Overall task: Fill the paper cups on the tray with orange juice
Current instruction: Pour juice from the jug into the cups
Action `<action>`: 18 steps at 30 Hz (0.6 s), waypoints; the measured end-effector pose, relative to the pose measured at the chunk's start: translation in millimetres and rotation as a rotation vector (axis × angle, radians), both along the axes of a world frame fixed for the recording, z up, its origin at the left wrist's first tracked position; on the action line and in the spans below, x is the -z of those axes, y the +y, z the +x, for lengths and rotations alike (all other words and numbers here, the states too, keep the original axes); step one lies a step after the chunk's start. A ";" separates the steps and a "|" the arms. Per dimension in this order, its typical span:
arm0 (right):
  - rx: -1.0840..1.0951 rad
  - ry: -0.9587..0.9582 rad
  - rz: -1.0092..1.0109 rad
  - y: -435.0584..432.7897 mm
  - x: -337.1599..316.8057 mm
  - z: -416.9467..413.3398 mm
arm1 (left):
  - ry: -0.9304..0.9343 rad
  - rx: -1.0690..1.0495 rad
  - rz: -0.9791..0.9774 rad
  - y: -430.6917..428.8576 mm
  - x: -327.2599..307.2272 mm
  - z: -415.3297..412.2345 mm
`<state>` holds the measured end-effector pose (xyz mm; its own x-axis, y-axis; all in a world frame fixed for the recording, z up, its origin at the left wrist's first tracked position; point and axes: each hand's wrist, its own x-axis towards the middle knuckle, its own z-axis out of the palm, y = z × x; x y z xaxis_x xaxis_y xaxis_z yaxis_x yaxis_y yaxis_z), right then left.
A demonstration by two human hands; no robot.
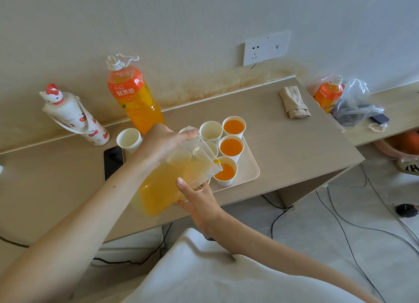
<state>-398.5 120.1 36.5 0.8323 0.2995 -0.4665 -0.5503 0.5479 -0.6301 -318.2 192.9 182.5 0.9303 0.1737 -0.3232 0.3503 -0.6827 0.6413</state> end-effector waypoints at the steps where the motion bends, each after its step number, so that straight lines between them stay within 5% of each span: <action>1: 0.001 0.002 -0.004 0.4 0.1 0.4 | -0.001 0.000 0.001 -0.2 -0.2 -0.4; 18: 0.006 -0.014 0.005 0.9 1.7 0.7 | -0.016 -0.002 -0.005 -0.2 0.3 1.1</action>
